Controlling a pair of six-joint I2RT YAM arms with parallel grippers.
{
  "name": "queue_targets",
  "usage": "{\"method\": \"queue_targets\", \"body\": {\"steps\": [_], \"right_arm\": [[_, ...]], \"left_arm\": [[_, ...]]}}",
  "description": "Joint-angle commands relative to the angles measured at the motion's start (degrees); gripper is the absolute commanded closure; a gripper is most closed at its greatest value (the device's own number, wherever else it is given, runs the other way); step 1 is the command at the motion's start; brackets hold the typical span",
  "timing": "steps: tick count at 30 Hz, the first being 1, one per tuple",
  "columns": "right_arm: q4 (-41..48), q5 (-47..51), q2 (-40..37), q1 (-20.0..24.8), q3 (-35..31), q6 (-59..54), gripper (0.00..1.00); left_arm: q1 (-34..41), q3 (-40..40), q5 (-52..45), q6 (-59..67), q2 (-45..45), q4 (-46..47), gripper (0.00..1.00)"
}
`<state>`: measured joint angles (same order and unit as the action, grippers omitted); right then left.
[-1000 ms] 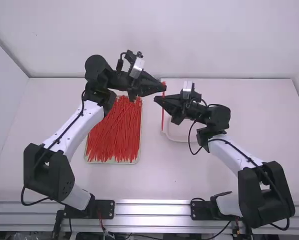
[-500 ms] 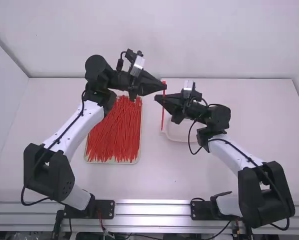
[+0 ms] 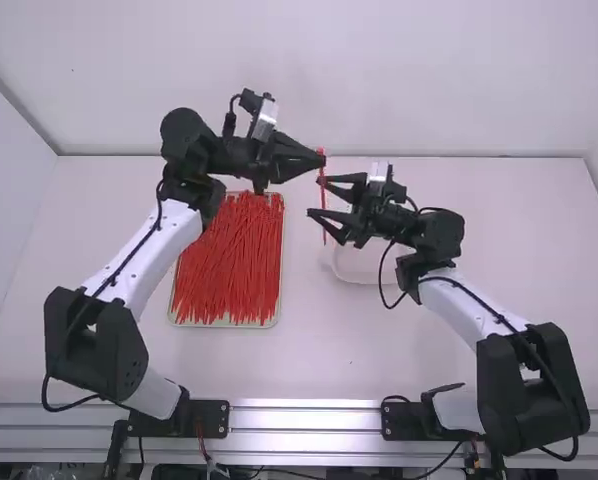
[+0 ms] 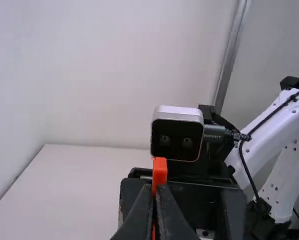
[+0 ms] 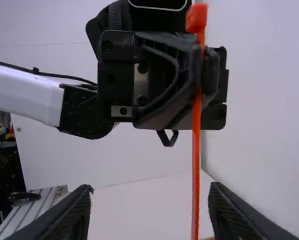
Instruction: Fasten the cable tie
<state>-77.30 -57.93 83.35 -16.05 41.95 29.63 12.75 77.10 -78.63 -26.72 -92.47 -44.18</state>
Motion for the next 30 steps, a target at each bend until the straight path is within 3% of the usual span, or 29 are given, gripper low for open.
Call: {"method": "queue_targets", "body": {"steps": [1,4,30], "right_arm": [[-0.3,-0.3,0.2,-0.2,1.9,0.1,0.25],[-0.2,-0.3,0.2,0.0,1.4,-0.1,0.13],[6.1,-5.8,0.3,0.4,0.4,-5.8,0.14]], "left_arm": [[-0.6,1.7,0.6,-1.0,0.3,-0.2,0.98],[-0.5,1.8,0.7,-3.1,0.3,-1.4,0.98],[-3.0,1.8,2.2,-16.8,0.3,-13.4,0.98]]}}
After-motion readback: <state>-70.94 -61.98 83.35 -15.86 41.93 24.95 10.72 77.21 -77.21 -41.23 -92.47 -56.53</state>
